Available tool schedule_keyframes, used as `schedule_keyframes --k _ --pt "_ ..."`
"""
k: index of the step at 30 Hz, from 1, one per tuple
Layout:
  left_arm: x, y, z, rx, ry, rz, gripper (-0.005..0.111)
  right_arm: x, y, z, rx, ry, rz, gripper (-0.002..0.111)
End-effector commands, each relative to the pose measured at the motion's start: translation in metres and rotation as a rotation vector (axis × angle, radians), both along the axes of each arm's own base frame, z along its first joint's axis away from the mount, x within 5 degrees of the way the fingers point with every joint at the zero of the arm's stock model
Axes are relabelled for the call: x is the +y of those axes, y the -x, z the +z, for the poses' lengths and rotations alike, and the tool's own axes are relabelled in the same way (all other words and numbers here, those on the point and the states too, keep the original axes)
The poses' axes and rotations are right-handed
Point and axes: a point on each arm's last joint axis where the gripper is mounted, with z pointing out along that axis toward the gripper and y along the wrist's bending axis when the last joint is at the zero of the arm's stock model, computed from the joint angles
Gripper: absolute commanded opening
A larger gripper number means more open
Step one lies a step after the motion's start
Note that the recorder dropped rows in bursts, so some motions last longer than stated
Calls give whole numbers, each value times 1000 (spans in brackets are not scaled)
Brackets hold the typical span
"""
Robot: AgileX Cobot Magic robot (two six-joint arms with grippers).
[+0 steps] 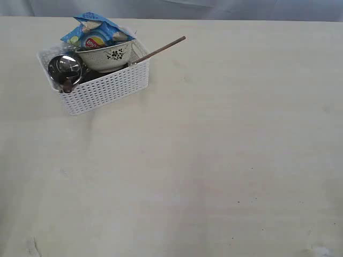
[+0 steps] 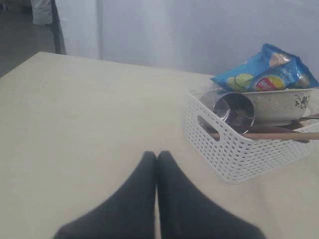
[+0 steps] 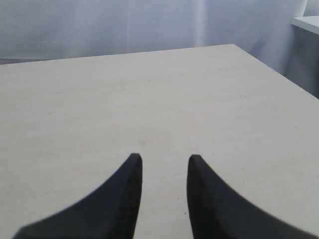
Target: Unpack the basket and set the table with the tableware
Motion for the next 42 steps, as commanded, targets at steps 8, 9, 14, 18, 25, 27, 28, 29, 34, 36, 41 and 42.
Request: schedule_keyframes --k 8,9,14,18,25,27,28,29,34,36,41,42 --pt "0 0 0 -3 -4 -3 0 0 -3 17 -138 226 40 30" --pt "0 0 0 -3 -4 -3 0 0 -4 20 -171 215 46 30" --pt "0 0 0 -3 -4 -3 0 3 -5 32 -382 -31 39 30" --pt "0 0 0 -3 -4 -3 0 4 -4 41 -490 -76 46 30" --pt "0 0 0 -3 -4 -3 0 5 -2 48 -586 -150 52 30" --pt "0 0 0 -3 -4 -3 0 5 -1 51 -640 -209 59 30" --pt "0 0 0 -3 -4 -3 0 5 -1 52 -649 -223 61 30" --pt "0 0 0 -3 -4 -3 0 5 -1 52 -653 -224 62 30" --pt "0 0 0 -3 -4 -3 0 7 -3 45 -575 -250 88 30" --pt "0 0 0 -3 -4 -3 0 8 -4 41 -526 -267 105 30" --pt "0 0 0 -3 -4 -3 0 11 -6 34 -440 -299 142 30" --pt "0 0 0 -3 -4 -3 0 12 -6 34 -439 -300 153 30"
